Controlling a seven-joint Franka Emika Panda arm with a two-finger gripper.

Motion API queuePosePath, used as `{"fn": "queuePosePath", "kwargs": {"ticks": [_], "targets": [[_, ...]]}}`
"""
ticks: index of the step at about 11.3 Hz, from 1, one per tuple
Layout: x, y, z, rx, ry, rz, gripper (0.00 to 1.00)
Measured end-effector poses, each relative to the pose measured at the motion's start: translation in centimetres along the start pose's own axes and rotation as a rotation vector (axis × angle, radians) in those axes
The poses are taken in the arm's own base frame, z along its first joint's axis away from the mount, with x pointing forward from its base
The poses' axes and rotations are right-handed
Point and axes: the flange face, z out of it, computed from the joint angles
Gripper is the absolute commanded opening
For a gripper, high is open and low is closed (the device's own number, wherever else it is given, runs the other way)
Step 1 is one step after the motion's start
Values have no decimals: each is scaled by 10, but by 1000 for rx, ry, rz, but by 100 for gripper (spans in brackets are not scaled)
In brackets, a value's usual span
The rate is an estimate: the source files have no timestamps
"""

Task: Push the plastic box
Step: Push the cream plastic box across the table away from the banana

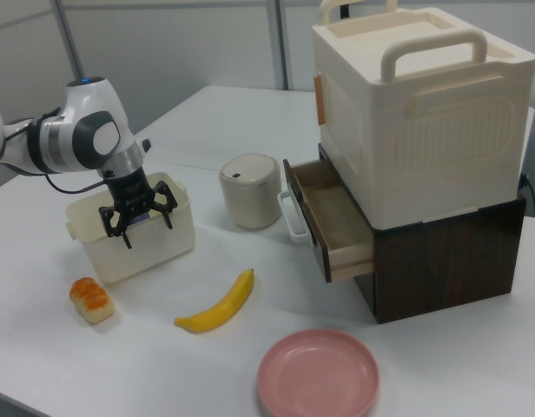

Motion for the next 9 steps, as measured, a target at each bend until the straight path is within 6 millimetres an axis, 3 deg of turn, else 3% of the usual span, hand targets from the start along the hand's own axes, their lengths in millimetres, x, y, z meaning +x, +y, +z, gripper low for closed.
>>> {"fn": "queuePosePath", "kwargs": {"ticks": [4, 9], "targets": [[38, -2, 2, -57, 77, 30, 100], [68, -7, -3, -71, 105, 28, 100]]}}
